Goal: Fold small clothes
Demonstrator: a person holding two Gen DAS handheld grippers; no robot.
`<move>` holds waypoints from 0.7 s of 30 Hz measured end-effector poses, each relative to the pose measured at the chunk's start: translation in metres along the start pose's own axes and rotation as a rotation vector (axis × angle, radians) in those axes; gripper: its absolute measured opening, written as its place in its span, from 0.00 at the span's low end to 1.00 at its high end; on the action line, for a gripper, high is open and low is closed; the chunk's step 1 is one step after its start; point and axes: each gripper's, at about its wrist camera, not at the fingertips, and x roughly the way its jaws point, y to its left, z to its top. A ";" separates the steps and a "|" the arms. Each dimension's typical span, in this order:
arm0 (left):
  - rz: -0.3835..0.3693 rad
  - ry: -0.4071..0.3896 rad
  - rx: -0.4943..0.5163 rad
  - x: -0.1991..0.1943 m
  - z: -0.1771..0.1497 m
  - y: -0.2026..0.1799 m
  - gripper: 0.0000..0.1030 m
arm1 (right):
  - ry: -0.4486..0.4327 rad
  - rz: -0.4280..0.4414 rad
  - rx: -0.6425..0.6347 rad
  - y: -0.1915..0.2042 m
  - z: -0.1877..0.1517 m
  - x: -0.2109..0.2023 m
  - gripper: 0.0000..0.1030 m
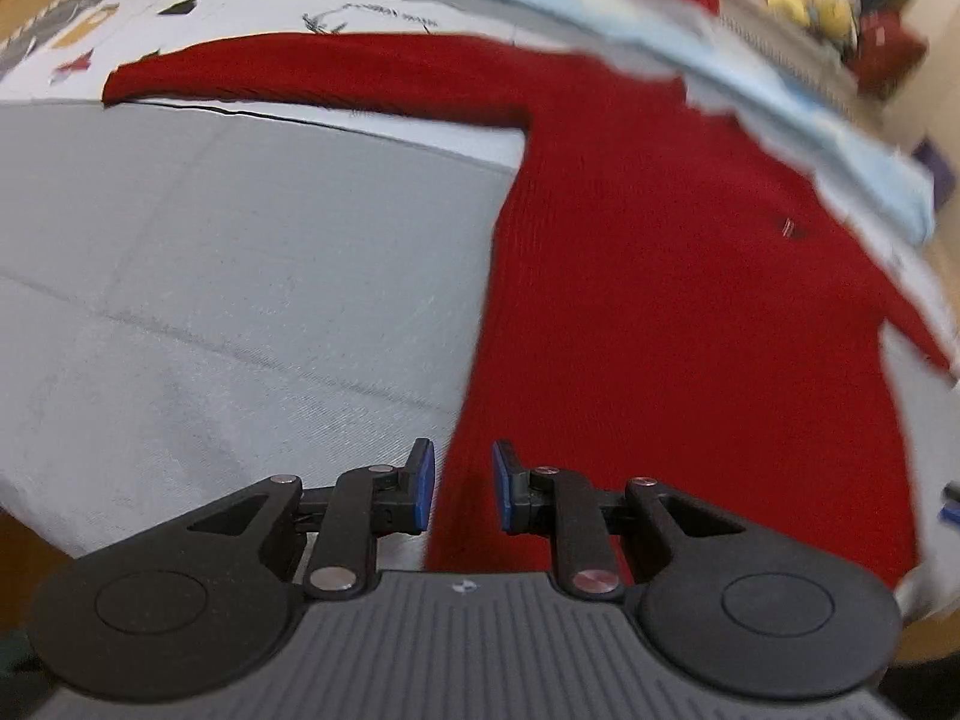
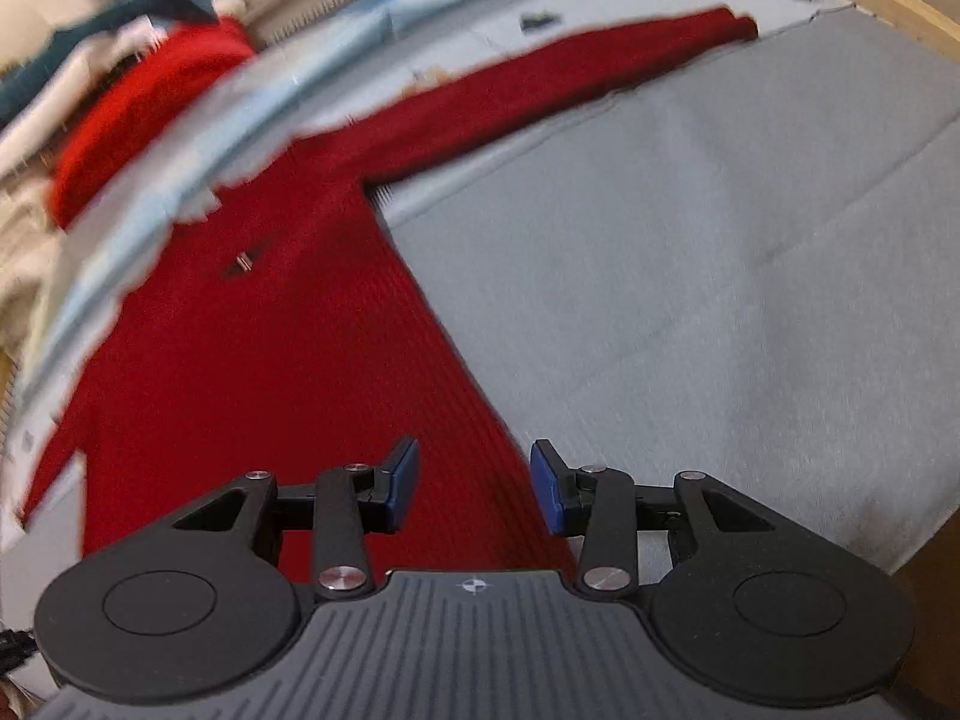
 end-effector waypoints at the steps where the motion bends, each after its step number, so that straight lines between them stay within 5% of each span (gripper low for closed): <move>1: 0.001 -0.001 0.019 0.002 -0.001 -0.001 0.21 | 0.019 -0.012 -0.009 0.001 -0.002 0.006 0.41; 9: -0.007 0.119 0.045 0.026 -0.011 0.003 0.24 | 0.112 -0.125 -0.092 0.004 -0.017 0.027 0.39; 12: -0.002 0.149 0.080 0.034 -0.017 -0.002 0.24 | 0.126 -0.092 -0.102 0.005 -0.019 0.025 0.12; 15: -0.006 0.129 0.110 0.029 -0.018 -0.008 0.09 | 0.067 -0.076 -0.118 0.006 -0.016 0.012 0.06; 18: -0.058 0.069 0.115 0.012 -0.014 -0.010 0.06 | -0.084 -0.080 -0.049 -0.006 -0.004 -0.019 0.04; 21: -0.060 0.033 0.136 -0.002 -0.015 -0.011 0.06 | -0.040 -0.091 -0.027 -0.017 -0.008 -0.021 0.04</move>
